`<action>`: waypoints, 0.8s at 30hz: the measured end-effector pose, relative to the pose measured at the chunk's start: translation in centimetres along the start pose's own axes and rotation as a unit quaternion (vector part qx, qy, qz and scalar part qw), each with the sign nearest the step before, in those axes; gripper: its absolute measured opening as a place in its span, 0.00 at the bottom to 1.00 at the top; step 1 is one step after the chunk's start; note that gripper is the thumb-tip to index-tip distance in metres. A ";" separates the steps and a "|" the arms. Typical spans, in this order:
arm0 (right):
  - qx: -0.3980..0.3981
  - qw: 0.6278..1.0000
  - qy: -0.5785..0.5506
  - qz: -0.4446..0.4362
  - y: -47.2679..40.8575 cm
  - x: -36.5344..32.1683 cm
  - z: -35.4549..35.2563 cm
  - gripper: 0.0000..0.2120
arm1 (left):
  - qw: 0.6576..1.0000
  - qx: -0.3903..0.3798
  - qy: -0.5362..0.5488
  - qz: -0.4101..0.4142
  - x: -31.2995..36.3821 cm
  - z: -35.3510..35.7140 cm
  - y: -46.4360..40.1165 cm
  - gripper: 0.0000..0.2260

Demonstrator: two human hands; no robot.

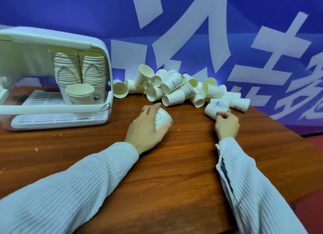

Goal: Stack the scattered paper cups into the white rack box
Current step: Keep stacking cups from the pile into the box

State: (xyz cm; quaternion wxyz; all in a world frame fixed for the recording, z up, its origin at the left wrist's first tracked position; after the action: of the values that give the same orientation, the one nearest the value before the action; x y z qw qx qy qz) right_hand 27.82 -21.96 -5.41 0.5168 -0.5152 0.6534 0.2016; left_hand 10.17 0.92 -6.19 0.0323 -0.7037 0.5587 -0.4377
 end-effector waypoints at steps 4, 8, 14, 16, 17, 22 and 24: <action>0.012 0.999 -0.039 0.002 2.2 -0.7 -0.5 0.12 | 0.999 0.002 0.027 -0.026 0.2 0.0 0.2 0.32; -0.001 0.995 -0.098 -0.029 5.7 -2.3 -1.0 0.11 | 0.998 0.025 0.049 -0.039 1.1 -1.6 0.6 0.31; -0.106 0.944 -0.265 -0.165 12.1 -8.3 -0.1 0.10 | 0.979 0.152 0.131 -0.024 0.8 -8.0 0.4 0.28; -0.152 0.924 -0.289 -0.199 15.0 -11.3 0.9 0.11 | 0.964 0.219 0.144 -0.032 -0.4 -11.1 0.5 0.28; -0.168 0.915 -0.293 -0.219 16.3 -12.8 1.6 0.11 | 0.954 0.255 0.151 -0.039 -1.1 -12.6 0.4 0.28; -0.181 0.879 -0.256 -0.360 20.8 -19.8 5.4 0.08 | 0.878 0.414 0.225 -0.087 -5.1 -19.6 -1.1 0.28; -0.181 0.863 -0.214 -0.420 22.1 -21.8 7.1 0.09 | 0.849 0.454 0.250 -0.102 -6.1 -21.4 -1.5 0.27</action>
State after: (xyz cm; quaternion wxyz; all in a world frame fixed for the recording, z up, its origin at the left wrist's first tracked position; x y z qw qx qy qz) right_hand 10.23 2.43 5.12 0.5769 -0.7698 0.2007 0.1853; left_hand -2.63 15.92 4.28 0.1627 -0.5304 0.2122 -0.8045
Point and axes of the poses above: each hand's wrist, its own y-axis away from the middle knuckle, its own z-axis out of the palm, x = y × z, the point moved 2 cm from there along -y, towards the middle knuckle, and after that the axes turned 7 degrees about x, right-handed, at the moved point
